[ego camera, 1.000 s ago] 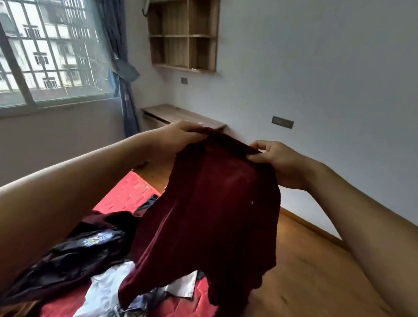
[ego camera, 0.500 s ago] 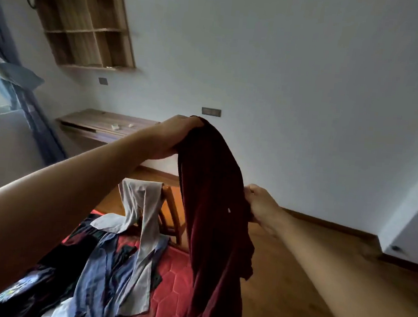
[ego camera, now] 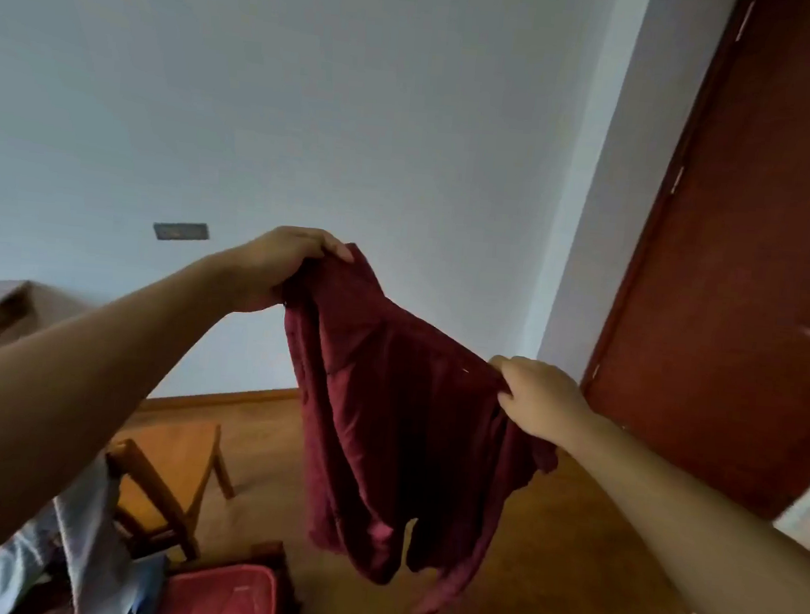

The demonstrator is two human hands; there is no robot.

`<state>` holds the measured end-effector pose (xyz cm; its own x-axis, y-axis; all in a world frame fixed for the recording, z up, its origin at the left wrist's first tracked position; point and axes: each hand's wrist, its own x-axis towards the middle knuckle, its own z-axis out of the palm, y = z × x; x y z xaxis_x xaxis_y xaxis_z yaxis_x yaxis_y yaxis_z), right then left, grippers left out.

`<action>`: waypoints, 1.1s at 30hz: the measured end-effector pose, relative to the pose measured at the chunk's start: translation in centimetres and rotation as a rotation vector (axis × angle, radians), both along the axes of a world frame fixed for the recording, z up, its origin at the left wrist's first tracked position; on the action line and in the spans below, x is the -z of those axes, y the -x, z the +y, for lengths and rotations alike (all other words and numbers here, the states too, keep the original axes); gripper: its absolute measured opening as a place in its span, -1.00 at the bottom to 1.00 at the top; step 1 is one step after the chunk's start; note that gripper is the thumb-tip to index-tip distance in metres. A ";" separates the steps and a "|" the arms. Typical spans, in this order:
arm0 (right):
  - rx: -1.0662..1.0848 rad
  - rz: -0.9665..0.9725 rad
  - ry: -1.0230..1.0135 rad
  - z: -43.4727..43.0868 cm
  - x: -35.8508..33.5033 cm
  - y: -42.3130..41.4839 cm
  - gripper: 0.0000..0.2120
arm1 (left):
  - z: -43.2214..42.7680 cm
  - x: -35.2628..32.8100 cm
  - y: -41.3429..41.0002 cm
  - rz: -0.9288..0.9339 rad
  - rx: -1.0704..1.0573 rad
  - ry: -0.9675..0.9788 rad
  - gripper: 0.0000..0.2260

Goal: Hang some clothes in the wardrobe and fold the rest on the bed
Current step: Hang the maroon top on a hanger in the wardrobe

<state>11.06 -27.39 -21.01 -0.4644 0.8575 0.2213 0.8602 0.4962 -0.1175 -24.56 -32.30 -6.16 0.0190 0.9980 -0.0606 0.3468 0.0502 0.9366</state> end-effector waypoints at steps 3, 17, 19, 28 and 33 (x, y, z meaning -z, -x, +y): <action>0.235 0.361 0.088 -0.7 -0.5 -2.8 -0.82 | 1.7 0.5 -2.0 0.482 0.184 -0.031 -0.84; 0.503 0.400 -0.151 -11.5 -15.3 -15.3 -0.83 | 5.7 5.1 -23.3 0.675 0.593 -0.540 -0.71; 0.527 0.149 -0.136 -14.2 -16.2 -18.5 -0.80 | 5.6 4.7 -26.5 0.605 0.603 -0.579 -0.64; 0.805 -0.473 -0.062 -26.2 -15.3 -32.7 -0.67 | 3.2 1.5 -39.2 0.902 0.663 -0.906 -0.66; 0.908 -0.349 0.005 -32.0 -16.1 -39.2 -0.88 | 0.4 1.5 -46.6 0.837 0.843 -0.833 -0.72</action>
